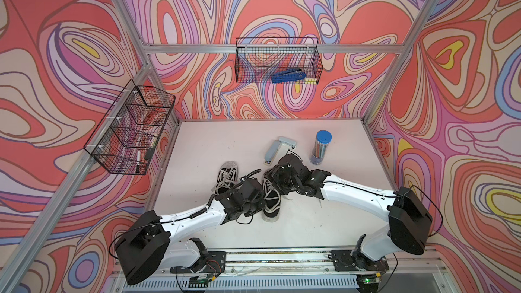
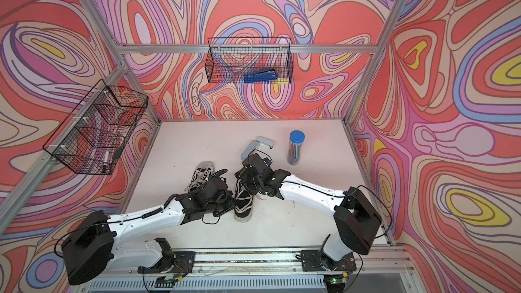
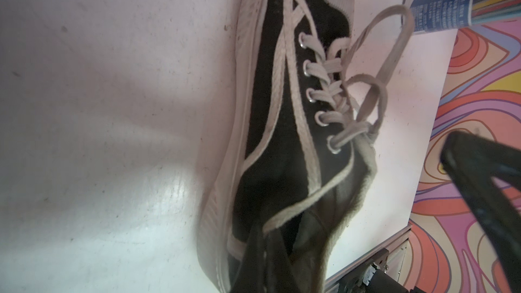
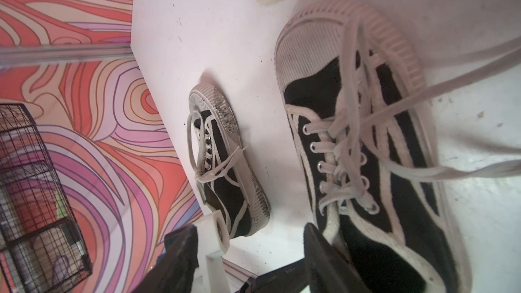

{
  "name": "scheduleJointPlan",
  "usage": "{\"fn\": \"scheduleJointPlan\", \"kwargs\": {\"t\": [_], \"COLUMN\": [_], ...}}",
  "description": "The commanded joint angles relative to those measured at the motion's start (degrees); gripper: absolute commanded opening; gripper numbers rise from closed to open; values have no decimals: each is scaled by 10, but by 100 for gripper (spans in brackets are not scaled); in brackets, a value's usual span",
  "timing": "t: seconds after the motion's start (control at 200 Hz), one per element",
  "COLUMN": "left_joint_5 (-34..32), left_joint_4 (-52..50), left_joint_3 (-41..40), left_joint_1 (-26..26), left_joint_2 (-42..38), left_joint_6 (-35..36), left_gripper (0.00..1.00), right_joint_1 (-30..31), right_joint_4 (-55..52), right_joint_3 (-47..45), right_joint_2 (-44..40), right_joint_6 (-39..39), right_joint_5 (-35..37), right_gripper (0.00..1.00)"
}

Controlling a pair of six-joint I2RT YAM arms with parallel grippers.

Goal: Remove the insole from the shoe
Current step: Untie the shoelace on the shoe.

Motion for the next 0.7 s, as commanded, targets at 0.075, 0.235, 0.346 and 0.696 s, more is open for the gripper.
{"fn": "scheduleJointPlan", "kwargs": {"t": [0.075,0.235,0.346,0.696], "left_joint_5": [-11,-10,-11,-13], "left_joint_4": [-6,-3,-3,-5], "left_joint_3": [11,11,10,10], "left_joint_1": [-1,-1,-1,-1], "left_joint_2": [0,1,0,-2], "left_joint_6": [6,5,4,5], "left_gripper": [0,0,0,0], "right_joint_1": [3,3,3,3], "right_joint_4": [-1,-22,-7,33], "right_joint_3": [-19,-23,-28,-27], "right_joint_2": [14,13,23,52], "right_joint_6": [96,114,117,116], "right_joint_5": [-3,10,9,13], "right_gripper": [63,64,64,64]}}
